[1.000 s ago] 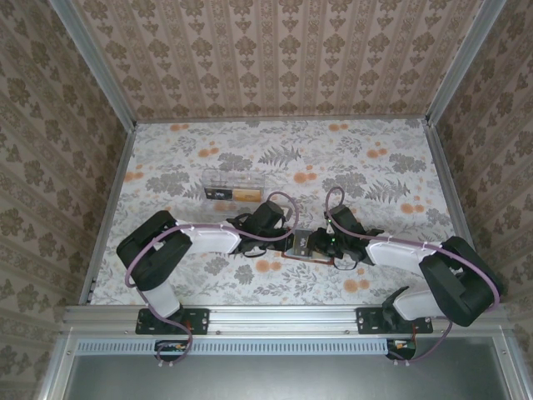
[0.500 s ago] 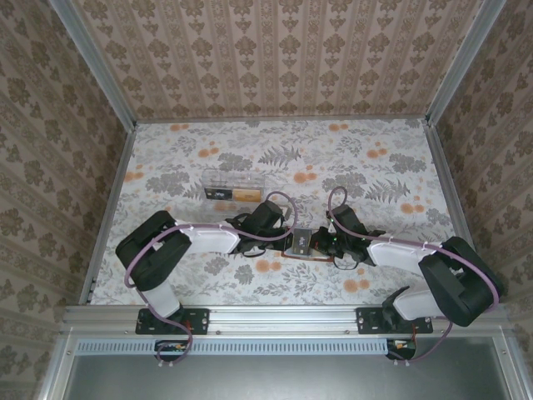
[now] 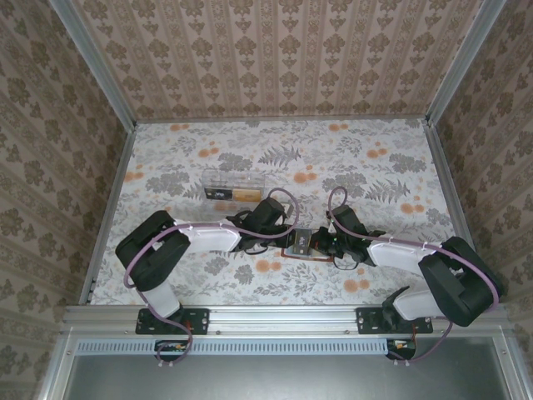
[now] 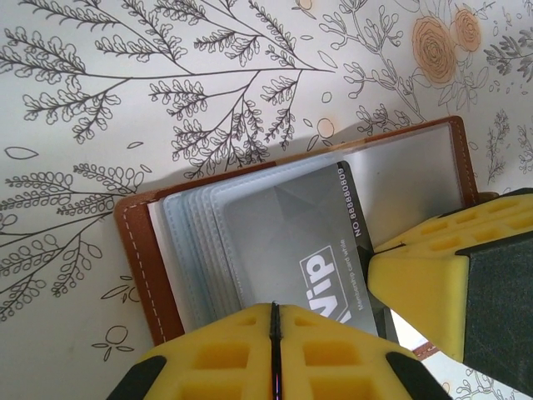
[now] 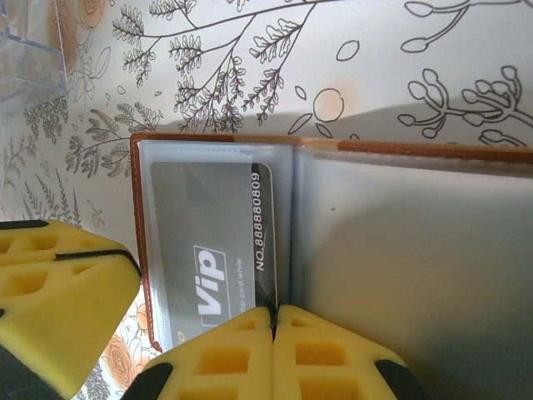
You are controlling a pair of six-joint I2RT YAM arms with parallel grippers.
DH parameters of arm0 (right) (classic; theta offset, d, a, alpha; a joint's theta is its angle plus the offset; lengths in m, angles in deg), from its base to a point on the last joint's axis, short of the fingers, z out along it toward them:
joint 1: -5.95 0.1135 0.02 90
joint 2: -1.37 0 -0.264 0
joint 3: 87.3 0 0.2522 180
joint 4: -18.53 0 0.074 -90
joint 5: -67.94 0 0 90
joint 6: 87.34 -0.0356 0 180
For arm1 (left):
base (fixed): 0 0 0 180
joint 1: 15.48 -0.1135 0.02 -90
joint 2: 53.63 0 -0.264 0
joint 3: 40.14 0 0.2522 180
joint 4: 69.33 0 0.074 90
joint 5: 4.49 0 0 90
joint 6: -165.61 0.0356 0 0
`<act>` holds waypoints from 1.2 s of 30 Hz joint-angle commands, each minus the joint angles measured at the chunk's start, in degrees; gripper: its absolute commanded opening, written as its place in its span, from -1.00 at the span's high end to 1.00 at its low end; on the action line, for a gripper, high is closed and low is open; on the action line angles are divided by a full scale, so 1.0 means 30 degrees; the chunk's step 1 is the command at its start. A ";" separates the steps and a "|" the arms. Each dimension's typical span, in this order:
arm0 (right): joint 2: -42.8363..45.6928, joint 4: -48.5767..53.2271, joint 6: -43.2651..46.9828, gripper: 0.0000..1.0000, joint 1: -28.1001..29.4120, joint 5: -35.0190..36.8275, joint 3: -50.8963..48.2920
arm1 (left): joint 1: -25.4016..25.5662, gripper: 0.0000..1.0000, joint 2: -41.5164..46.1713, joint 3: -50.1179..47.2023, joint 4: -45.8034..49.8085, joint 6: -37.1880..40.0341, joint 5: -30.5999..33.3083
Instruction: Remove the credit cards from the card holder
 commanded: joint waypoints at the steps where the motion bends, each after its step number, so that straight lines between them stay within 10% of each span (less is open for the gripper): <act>1: -0.0200 0.0772 -0.0233 1.00 -0.0089 0.0049 -0.0434 | 0.0012 0.80 -0.0575 0.0538 0.0260 0.0206 -0.0120; 36: 0.1764 0.2189 0.0423 0.96 -0.0783 0.0282 -0.1029 | 0.1296 0.80 0.0126 0.1109 0.2079 0.0525 0.0788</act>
